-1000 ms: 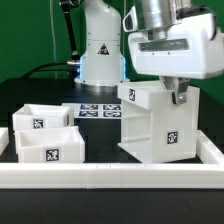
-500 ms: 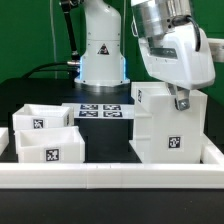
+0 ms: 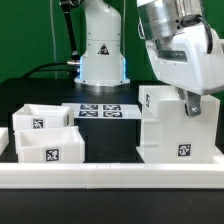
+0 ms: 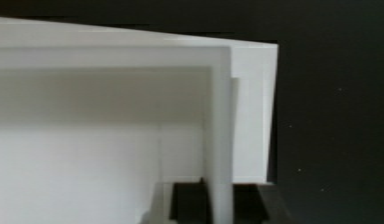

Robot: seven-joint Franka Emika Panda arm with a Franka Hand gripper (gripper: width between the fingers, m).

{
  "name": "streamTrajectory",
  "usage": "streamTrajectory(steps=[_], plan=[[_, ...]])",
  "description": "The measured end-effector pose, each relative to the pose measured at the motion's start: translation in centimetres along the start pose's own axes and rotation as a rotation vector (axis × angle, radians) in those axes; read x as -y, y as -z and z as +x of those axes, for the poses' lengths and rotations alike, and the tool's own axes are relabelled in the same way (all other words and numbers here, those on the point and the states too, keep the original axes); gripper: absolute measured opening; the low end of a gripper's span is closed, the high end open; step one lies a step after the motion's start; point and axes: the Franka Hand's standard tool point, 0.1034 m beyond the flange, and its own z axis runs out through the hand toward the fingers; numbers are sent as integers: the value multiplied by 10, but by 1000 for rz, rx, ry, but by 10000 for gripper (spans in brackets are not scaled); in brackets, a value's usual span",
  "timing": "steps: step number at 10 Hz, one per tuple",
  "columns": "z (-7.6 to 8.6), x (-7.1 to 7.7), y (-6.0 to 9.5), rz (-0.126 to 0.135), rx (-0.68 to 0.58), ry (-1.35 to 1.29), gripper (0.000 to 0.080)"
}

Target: Assemble drawer

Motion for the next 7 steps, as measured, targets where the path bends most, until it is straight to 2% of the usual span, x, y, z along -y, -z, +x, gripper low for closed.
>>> streamTrajectory(steps=[6, 7], plan=[[0, 4, 0, -2, 2, -6, 38], [0, 4, 0, -2, 2, -4, 224]])
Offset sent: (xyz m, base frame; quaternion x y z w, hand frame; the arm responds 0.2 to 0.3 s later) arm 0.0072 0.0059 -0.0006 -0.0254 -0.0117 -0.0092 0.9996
